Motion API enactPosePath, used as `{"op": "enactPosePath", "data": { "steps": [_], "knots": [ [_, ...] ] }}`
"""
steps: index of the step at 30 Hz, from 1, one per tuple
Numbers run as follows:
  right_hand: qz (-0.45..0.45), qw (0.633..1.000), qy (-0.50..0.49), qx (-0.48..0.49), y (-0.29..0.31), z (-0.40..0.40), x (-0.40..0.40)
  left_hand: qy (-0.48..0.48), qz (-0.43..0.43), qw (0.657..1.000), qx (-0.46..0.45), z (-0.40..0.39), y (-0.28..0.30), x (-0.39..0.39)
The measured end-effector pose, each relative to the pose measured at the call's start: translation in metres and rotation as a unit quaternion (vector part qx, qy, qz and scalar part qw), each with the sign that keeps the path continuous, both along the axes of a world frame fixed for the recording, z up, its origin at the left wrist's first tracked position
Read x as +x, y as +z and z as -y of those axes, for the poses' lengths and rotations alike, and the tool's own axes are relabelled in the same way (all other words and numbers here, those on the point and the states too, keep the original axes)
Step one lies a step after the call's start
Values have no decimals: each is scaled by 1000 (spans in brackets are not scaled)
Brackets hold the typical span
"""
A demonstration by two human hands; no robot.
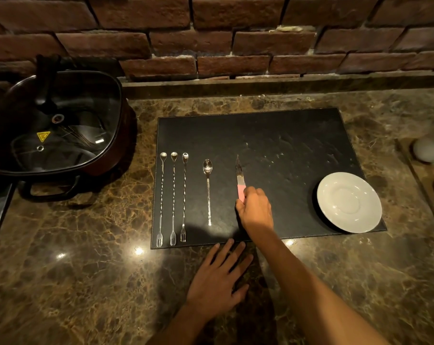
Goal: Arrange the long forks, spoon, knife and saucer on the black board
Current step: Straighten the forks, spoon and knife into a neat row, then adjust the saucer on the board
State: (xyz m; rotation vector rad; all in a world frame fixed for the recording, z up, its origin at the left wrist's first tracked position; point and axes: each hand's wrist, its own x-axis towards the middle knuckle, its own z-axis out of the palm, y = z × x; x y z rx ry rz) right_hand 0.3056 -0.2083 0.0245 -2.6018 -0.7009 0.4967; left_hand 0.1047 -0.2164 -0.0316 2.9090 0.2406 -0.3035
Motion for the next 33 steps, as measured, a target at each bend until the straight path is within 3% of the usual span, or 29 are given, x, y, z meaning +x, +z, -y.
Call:
{"op": "enactPosePath", "data": {
  "steps": [12, 17, 20, 23, 25, 28, 33],
  "knots": [
    [-15, 999, -14, 26, 2, 8, 2, 2, 29, 1000, -3, 0, 5, 1],
    [-27, 996, -49, 68, 14, 47, 17, 10, 61, 998, -12, 3, 9, 1],
    [-1, 988, -74, 137, 26, 94, 45, 51, 103, 993, -10, 14, 16, 10],
    [0, 973, -128, 194, 40, 146, 87, 160, 139, 976, -54, 36, 32, 34],
    [11, 961, -172, 215, 46, 177, 120, 266, 153, 938, -162, 56, 45, 65],
    [8, 948, -225, 223, 48, 213, 164, 418, 193, 828, -319, 77, 65, 125],
    [-24, 957, -221, 186, 33, 233, 203, 516, 151, 693, -480, 90, 74, 225]
  ]
}}
